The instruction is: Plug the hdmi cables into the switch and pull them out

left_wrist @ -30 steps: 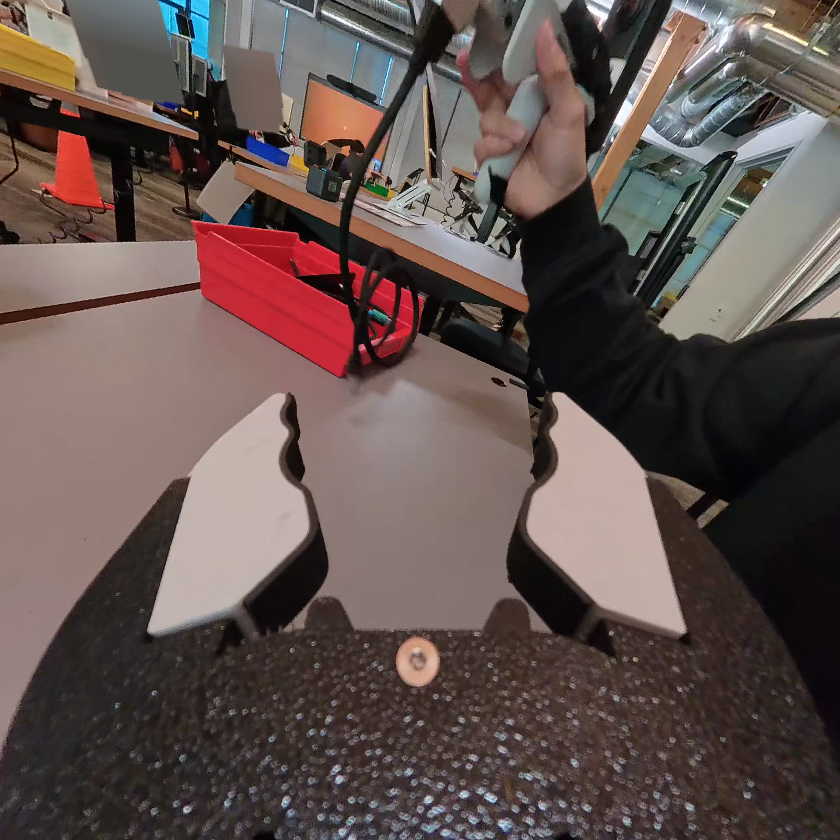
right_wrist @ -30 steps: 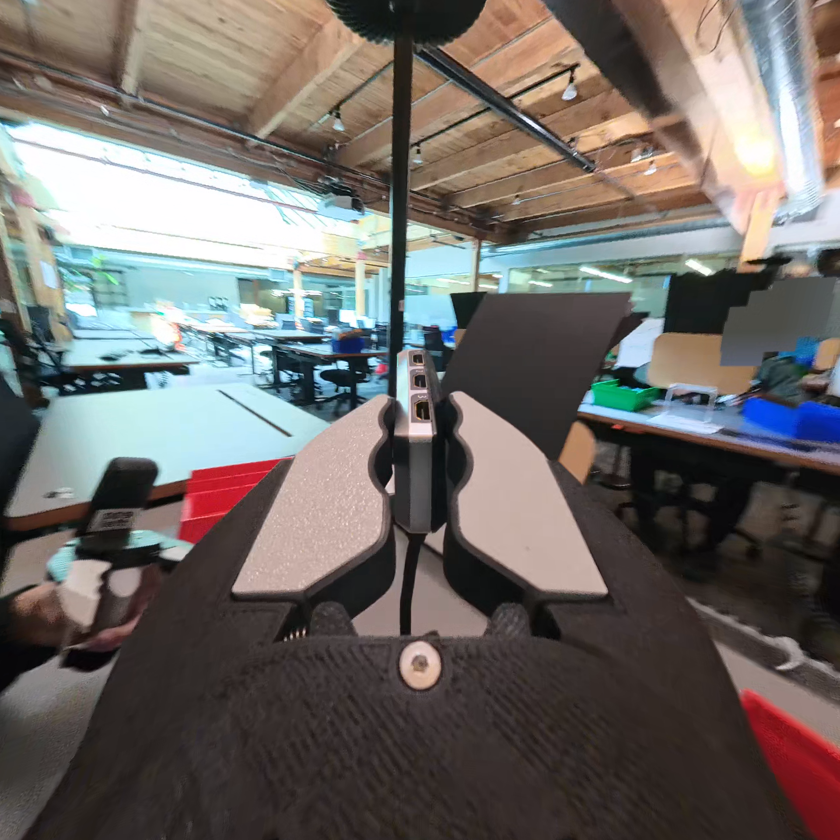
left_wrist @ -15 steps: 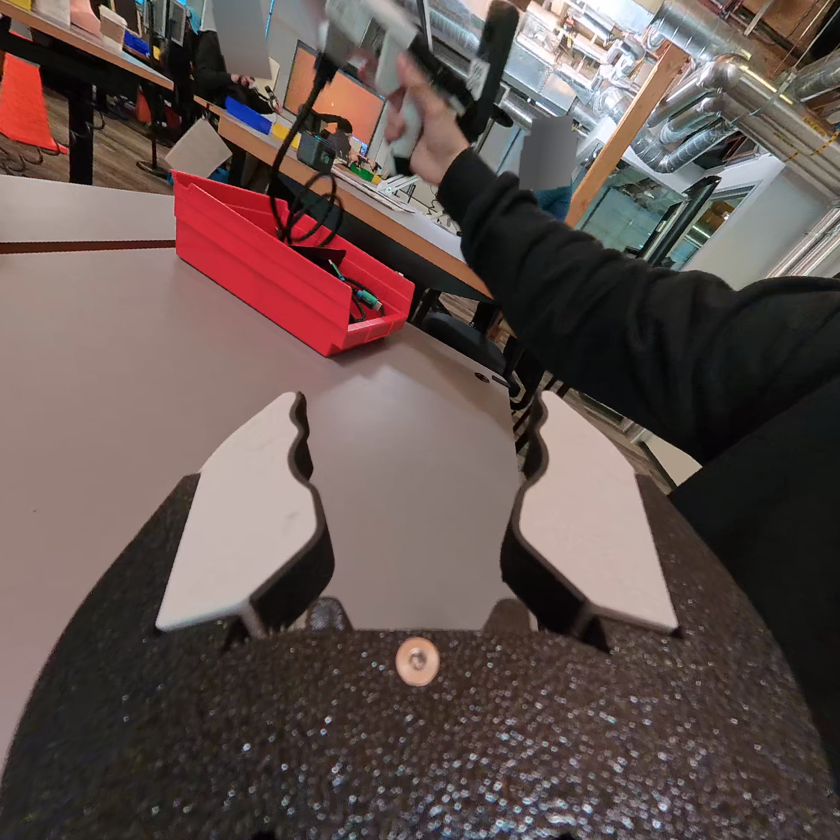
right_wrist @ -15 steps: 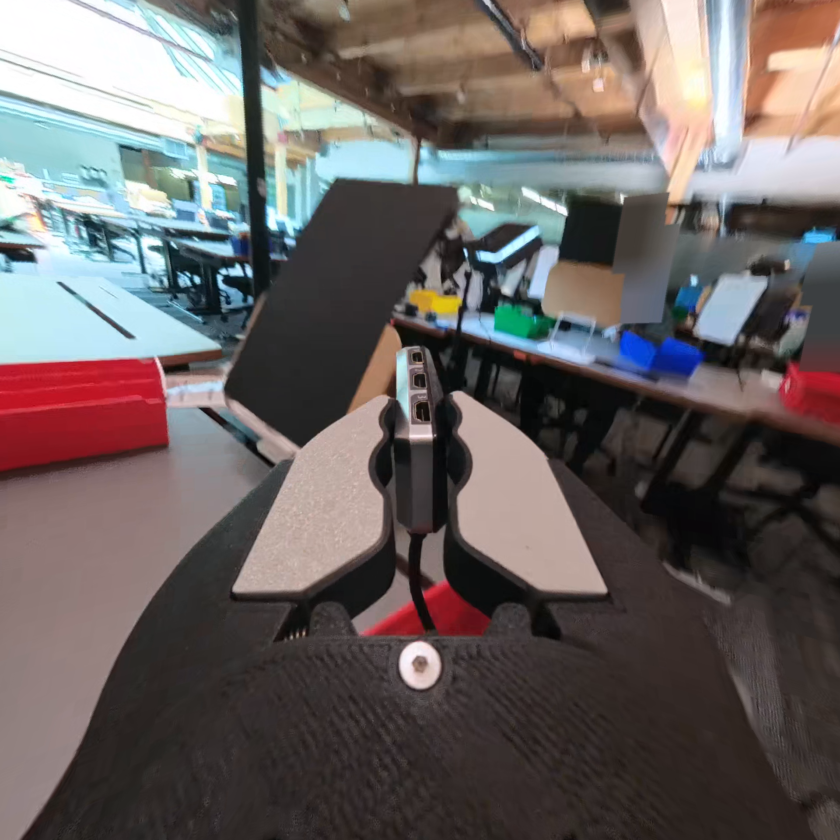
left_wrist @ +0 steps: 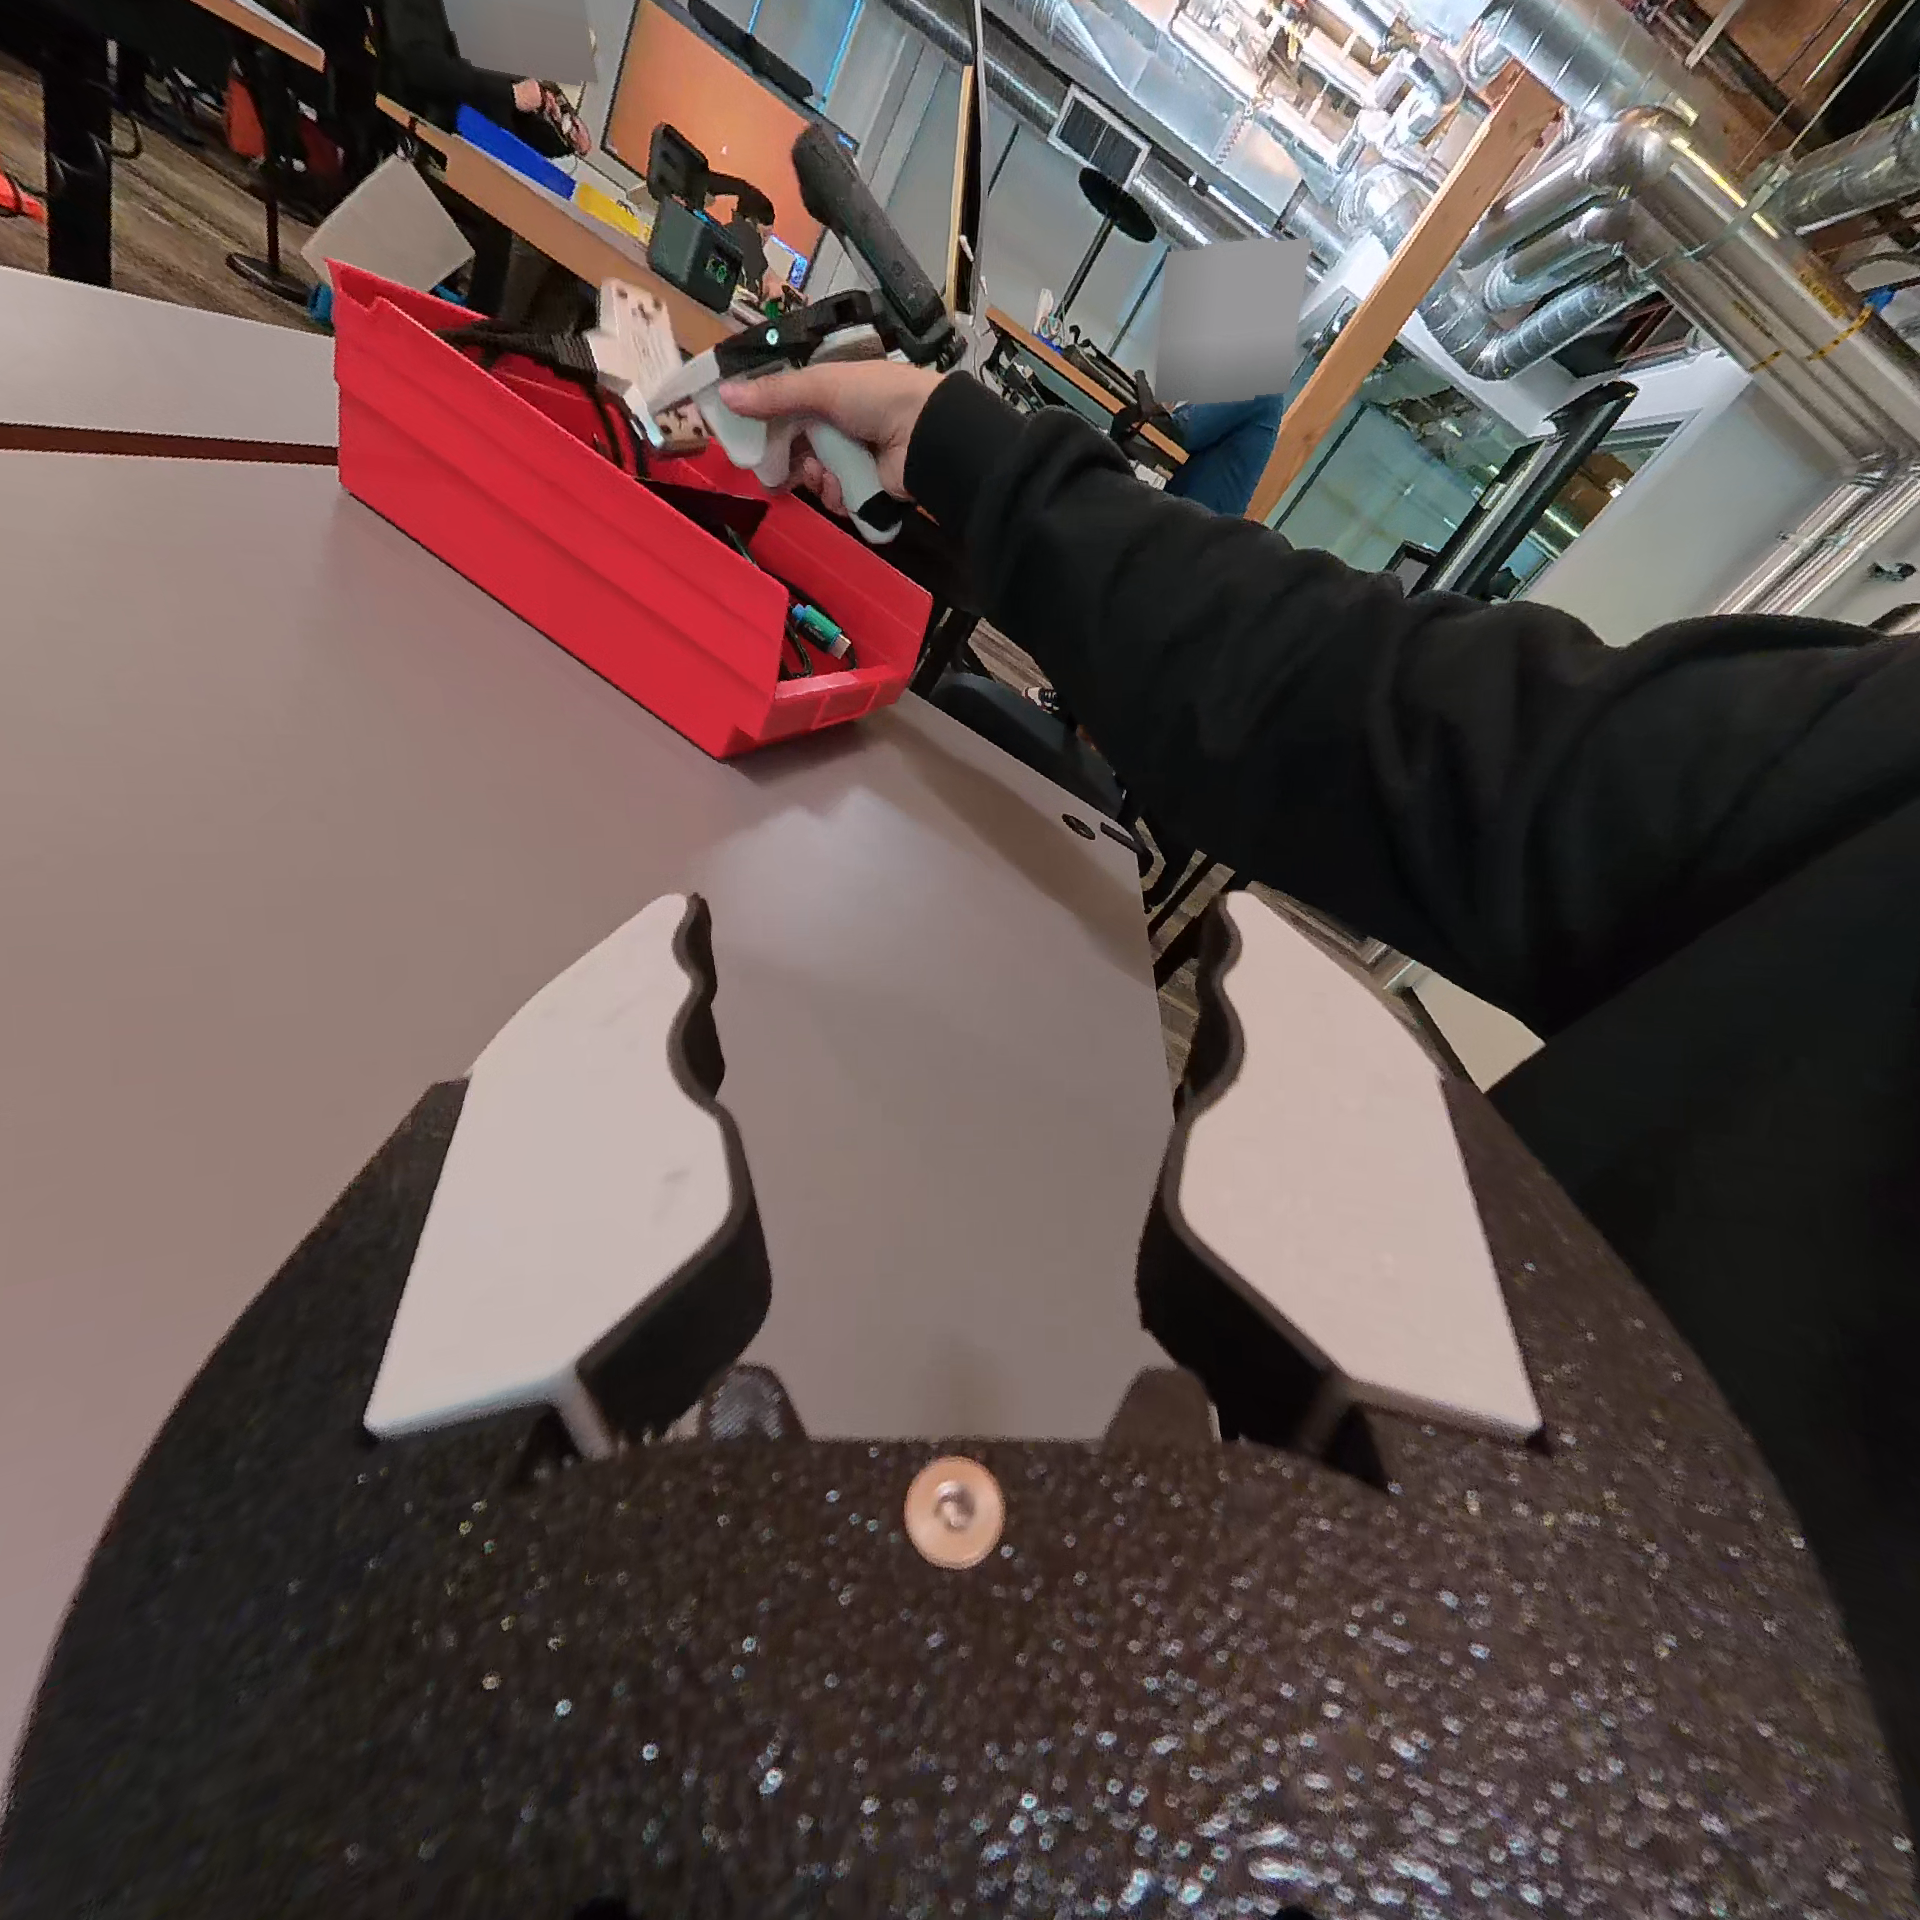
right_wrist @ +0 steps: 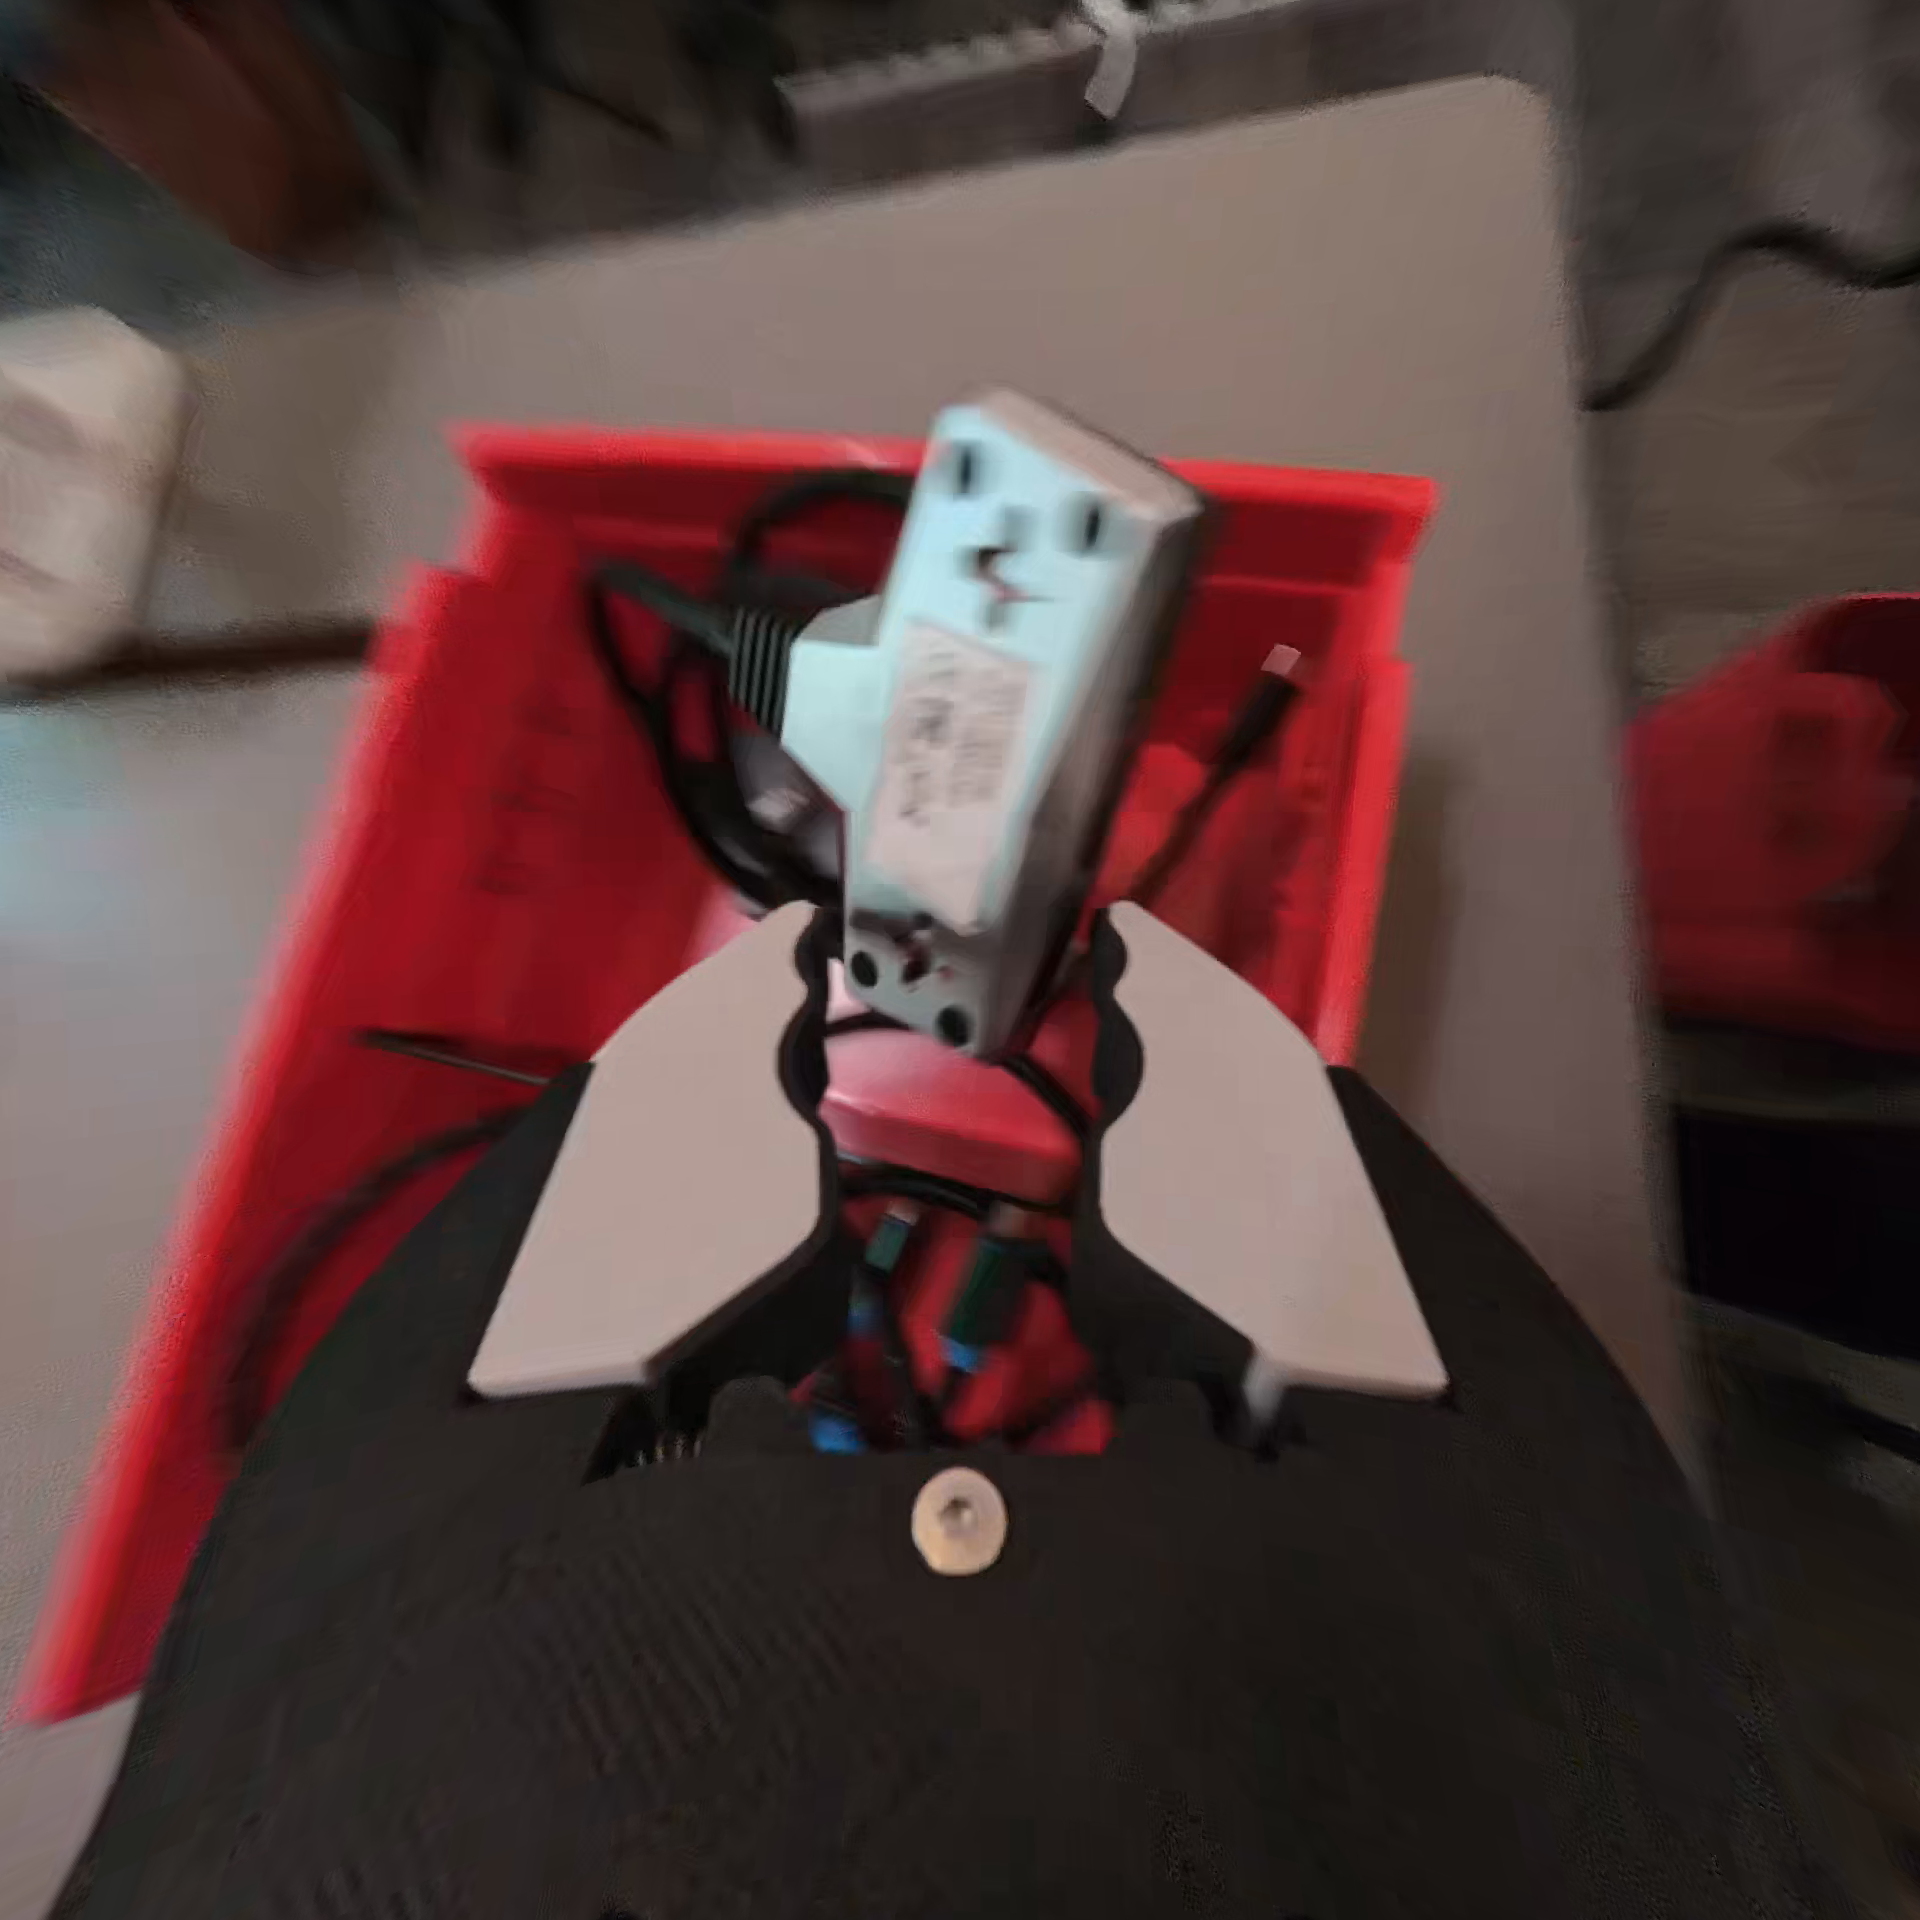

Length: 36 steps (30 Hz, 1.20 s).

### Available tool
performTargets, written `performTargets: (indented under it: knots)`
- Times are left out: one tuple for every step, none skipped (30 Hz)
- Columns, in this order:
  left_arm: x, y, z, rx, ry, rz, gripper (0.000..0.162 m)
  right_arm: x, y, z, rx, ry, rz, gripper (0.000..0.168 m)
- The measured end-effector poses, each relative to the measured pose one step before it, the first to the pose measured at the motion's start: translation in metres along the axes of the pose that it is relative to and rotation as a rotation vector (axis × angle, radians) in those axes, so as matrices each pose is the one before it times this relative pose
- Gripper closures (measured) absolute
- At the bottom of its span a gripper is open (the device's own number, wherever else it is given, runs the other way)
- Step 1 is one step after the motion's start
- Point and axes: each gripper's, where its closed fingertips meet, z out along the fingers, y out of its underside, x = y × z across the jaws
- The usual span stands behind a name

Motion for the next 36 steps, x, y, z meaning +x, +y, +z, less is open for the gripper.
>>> performTargets:
  knots:
    - [-0.00011, 0.00059, -0.00021, -0.0039, 0.0025, -0.0028, 0.074, 0.00825, 0.00665, 0.00059, -0.0561, 0.0758, -0.0923, 0.111]
    - [-0.00031, 0.00045, -0.0004, -0.0034, 0.0005, -0.0028, 0.074, -0.00161, 0.00438, 0.00032, -0.0397, 0.0211, -0.0826, 0.108]
    - [-0.00035, -0.0002, -0.00043, 0.0006, 0.0, -0.0009, 0.074, -0.00494, 0.00457, -0.00022, -0.0452, -0.0002, -0.0877, 0.097]
    - [-0.00028, -0.00062, -0.00042, 0.0039, 0.0009, -0.0002, 0.074, -0.00022, 0.00701, -0.00169, -0.0653, 0.028, -0.1011, 0.093]
    - [-0.00013, -0.00053, -0.00038, 0.0039, 0.0023, -0.0027, 0.075, 0.00574, 0.00455, -0.00355, -0.0438, 0.0682, -0.0945, 0.091]
    - [0.00001, -0.00048, -0.00019, 0.0029, 0.0035, -0.0043, 0.075, 0.00577, -0.00057, -0.00555, 0.0051, 0.0648, -0.0668, 0.092]
    - [-0.00007, -0.00018, -0.00017, 0.0019, 0.0024, -0.0037, 0.075, 0.00119, -0.00287, -0.00759, 0.0301, 0.0223, -0.0348, 0.094]
    - [0.00007, -0.00027, -0.00018, 0.0016, 0.0018, -0.002, 0.075, -0.00071, -0.00572, -0.00908, 0.049, -0.0004, -0.0132, 0.097]
    - [0.00033, -0.00013, -0.00005, 0.0006, 0.0016, -0.0003, 0.075, 0.00128, -0.00729, -0.01091, 0.0656, 0.0152, 0.015, 0.097]
    - [0.00019, 0.00008, -0.00006, -0.001, 0.0, 0.0015, 0.075, 0.00053, -0.00874, -0.01295, 0.0788, 0.0148, 0.0268, 0.098]
    - [-0.00009, 0.00012, 0.00002, -0.0018, -0.0017, 0.0035, 0.075, -0.00396, -0.01172, -0.01487, 0.1007, -0.0065, 0.0246, 0.097]
    - [-0.00043, 0.00003, 0.00021, -0.0016, -0.0035, 0.0037, 0.075, -0.00669, -0.01356, -0.01727, 0.1187, -0.0101, 0.0285, 0.097]
    - [-0.00106, 0.00033, 0.00047, -0.0022, -0.0071, 0.0031, 0.075, -0.0065, -0.01433, -0.01886, 0.1253, 0.0034, 0.0329, 0.098]
    - [-0.00116, 0.00054, 0.00065, -0.003, -0.0088, 0.0039, 0.075, -0.00712, -0.01262, -0.01911, 0.1123, 0.0112, 0.0314, 0.1]
    - [-0.0012, 0.00076, 0.00101, -0.0031, -0.0096, 0.0055, 0.075, -0.00742, -0.00791, -0.01917, 0.0795, 0.0184, 0.0176, 0.099]
    - [-0.00144, 0.00105, 0.00122, -0.0046, -0.0133, 0.0077, 0.076, -0.00511, -0.00423, -0.01917, 0.0573, 0.0396, 0.0089, 0.1]
    - [-0.00274, 0.00144, 0.00133, -0.0081, -0.023, 0.011, 0.076, -0.00522, -0.00246, -0.01883, 0.0503, 0.0424, 0.0063, 0.097]
    - [-0.00371, 0.00159, 0.00144, -0.0111, -0.032, 0.0161, 0.076, -0.00886, -0.00075, -0.01837, 0.047, 0.0174, 0.001, 0.094]
    - [-0.00344, 0.0013, 0.00183, -0.0111, -0.032, 0.0237, 0.076, -0.00833, 0.00014, -0.01678, 0.0439, 0.0165, 0.0029, 0.09]
    - [-0.00401, 0.00067, 0.00244, -0.0116, -0.037, 0.0254, 0.076, -0.00681, 0.00217, -0.01459, 0.0294, 0.0173, 0.0086, 0.089]
    - [-0.00611, 0.00035, 0.00354, -0.0174, -0.0517, 0.0222, 0.076, -0.00518, 0.006, -0.01268, 0.0014, 0.017, 0.0193, 0.086]
    - [-0.00545, -0.00111, 0.00532, -0.0236, -0.0478, 0.0224, 0.074, -0.0039, 0.00871, -0.01023, -0.0151, 0.0119, 0.0265, 0.084]
    - [-0.00154, -0.00448, 0.00704, -0.0172, -0.0238, 0.0234, 0.074, -0.00306, 0.00933, -0.00806, -0.0165, 0.0044, 0.0272, 0.081]
    - [0.00008, -0.00747, 0.00847, -0.0129, -0.0187, 0.0172, 0.076, -0.00087, 0.00969, -0.00717, -0.0173, 0.0094, 0.0263, 0.079]
    - [0.00081, -0.00912, 0.0094, -0.0173, -0.0192, 0.0196, 0.077, 0.00166, 0.00824, -0.00621, -0.0098, 0.0209, 0.0256, 0.08]
    - [0.00272, -0.01011, 0.01006, -0.0213, -0.0101, 0.0334, 0.078, 0.00297, 0.00444, -0.00408, 0.0037, 0.0232, 0.0202, 0.083]
    - [0.00119, -0.00959, 0.01008, -0.0323, -0.02, 0.043, 0.081, 0.00285, 0.00265, -0.00308, -0.0011, 0.0184, 0.0148, 0.084]
    - [-0.00246, -0.00909, 0.00971, -0.0444, -0.0431, 0.0444, 0.08, 0.0027, 0.00425, -0.00363, -0.0161, 0.0217, 0.0157, 0.083]
    - [-0.00251, -0.01092, 0.00995, -0.0381, -0.0417, 0.0457, 0.079, 0.003, 0.00487, -0.00326, -0.0116, 0.0274, 0.0054, 0.085]
    - [-0.00054, -0.01135, 0.01059, -0.0348, -0.0266, 0.0448, 0.083, 0.0023, 0.00304, -0.00088, 0.0027, 0.0192, -0.0144, 0.086]
    - [0.00166, -0.01077, 0.0114, -0.0392, -0.0076, 0.0485, 0.09, -0.00054, 0.00263, 0.00128, -0.0031, -0.0083, -0.0337, 0.086]
    - [0.0023, -0.01138, 0.01208, -0.0299, -0.0032, 0.0387, 0.092, -0.00113, 0.0041, 0.0019, -0.025, -0.0219, -0.0365, 0.085]
    - [0.00415, -0.01274, 0.01262, -0.0122, 0.0092, 0.0213, 0.094, 0.00299, 0.00517, 0.00135, -0.0363, 0.0005, -0.0212, 0.081]
    - [0.00681, -0.01273, 0.01328, -0.0014, 0.0338, 0.0046, 0.096, 0.00523, 0.00448, 0.00042, -0.0273, 0.0173, -0.0054, 0.079]
    - [0.00639, -0.01014, 0.01429, -0.0105, 0.0461, -0.0149, 0.098, 0.00403, 0.00181, 0.00007, -0.001, 0.0117, 0.0002, 0.08]
    - [0.00294, -0.00699, 0.01521, -0.0296, 0.0401, -0.037, 0.098, 0.00366, -0.00024, 0.00029, 0.0203, 0.0114, 0.0075, 0.08]
